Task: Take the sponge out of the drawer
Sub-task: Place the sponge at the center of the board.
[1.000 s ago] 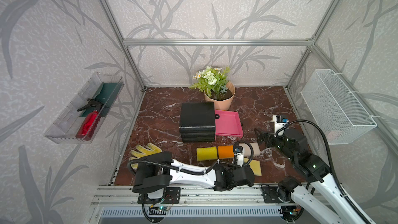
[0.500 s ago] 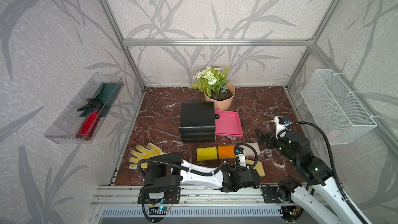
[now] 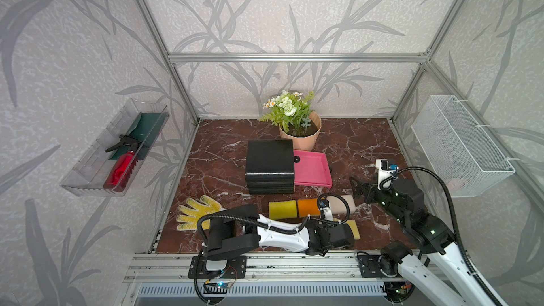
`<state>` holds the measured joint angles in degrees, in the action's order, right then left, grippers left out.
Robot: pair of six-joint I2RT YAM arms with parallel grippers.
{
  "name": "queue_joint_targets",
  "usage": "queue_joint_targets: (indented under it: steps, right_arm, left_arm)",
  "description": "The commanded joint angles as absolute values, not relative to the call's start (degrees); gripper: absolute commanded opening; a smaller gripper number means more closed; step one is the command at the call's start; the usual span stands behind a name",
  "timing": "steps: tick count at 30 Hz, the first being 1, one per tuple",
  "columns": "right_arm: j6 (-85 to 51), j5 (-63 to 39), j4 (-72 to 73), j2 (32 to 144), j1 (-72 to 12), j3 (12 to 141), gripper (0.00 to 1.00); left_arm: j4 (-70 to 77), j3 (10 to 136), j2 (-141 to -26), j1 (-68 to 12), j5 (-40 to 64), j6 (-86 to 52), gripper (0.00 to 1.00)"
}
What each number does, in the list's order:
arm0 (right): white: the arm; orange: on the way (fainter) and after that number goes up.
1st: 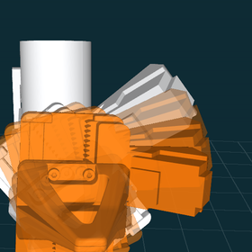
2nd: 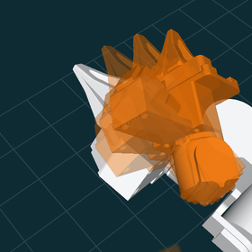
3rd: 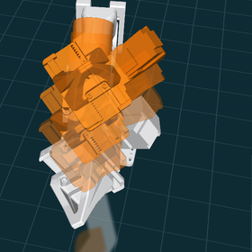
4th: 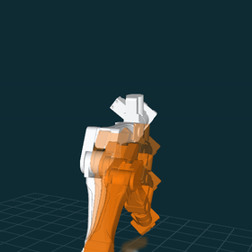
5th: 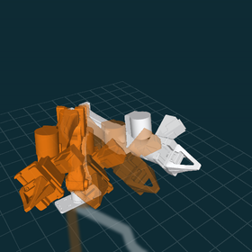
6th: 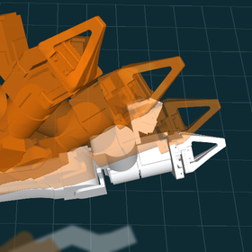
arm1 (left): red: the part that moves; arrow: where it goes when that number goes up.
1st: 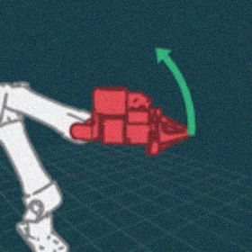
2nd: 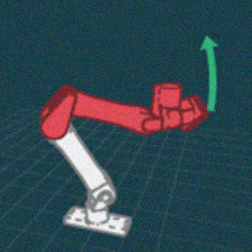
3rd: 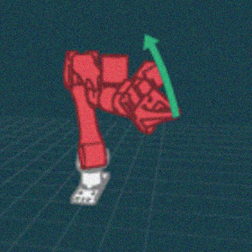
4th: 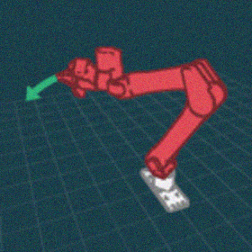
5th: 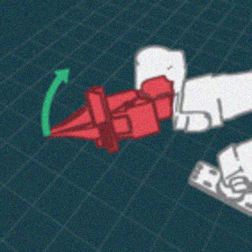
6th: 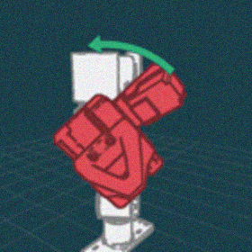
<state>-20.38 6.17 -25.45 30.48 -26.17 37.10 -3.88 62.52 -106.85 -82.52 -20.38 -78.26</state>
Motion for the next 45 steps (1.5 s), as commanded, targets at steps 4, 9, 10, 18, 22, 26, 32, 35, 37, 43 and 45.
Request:
queue_joint_targets:
  steps: [4, 9, 10, 18, 22, 26, 32, 35, 37, 43, 45]
  right_arm:
    - [-20.9, 7.2, -25.7, 30.1, -25.9, 36.5, 0.99]
    - [-20.9, 7.3, -25.6, 29.7, -25.8, 36.3, 0.99]
    - [-20.9, 7.4, -25.6, 29.7, -25.8, 36.3, 0.99]
    - [-20.9, 7.6, -25.8, 29.6, -25.8, 36.2, 0.99]
    - [-20.9, 7.6, -25.7, 29.6, -25.8, 36.2, 0.99]
    - [-20.9, 7.7, -25.7, 29.6, -25.8, 36.2, 0.99]
    - [-20.8, 7.5, -25.7, 29.9, -25.8, 36.2, 0.99]
    - [-20.8, 7.5, -25.7, 30.0, -25.8, 36.2, 0.99]
    - [-20.8, 7.5, -25.7, 30.0, -25.7, 36.3, 0.99]
    - [-20.8, 7.4, -25.7, 30.2, -25.5, 36.2, 0.99]
    - [-20.7, 7.4, -25.7, 30.2, -25.4, 36.2, 0.99]
  left_arm:
    - [-7.4, 64.9, -108.3, -82.2, -19.0, -79.7, 0.2]
    - [-7.0, 64.0, -107.9, -82.2, -19.1, -81.0, 0.29]
    - [-7.1, 64.0, -107.9, -82.2, -19.1, -81.0, 0.31]
    - [-8.0, 63.9, -107.6, -82.1, -19.4, -81.4, 0.37]
    - [-8.3, 63.9, -107.3, -82.1, -19.6, -81.5, 0.38]
    - [-9.1, 64.1, -107.1, -82.1, -19.8, -81.8, 0.4]
    - [-9.0, 63.8, -106.8, -82.1, -19.8, -82.1, 0.42]
    - [-9.1, 63.7, -106.6, -82.1, -19.8, -82.1, 0.43]
    - [-9.2, 63.6, -106.5, -82.1, -19.8, -82.2, 0.43]
    - [-8.9, 63.4, -105.9, -82.1, -20.1, -81.7, 0.54]
    - [-9.0, 63.4, -105.7, -82.2, -20.3, -81.4, 0.56]
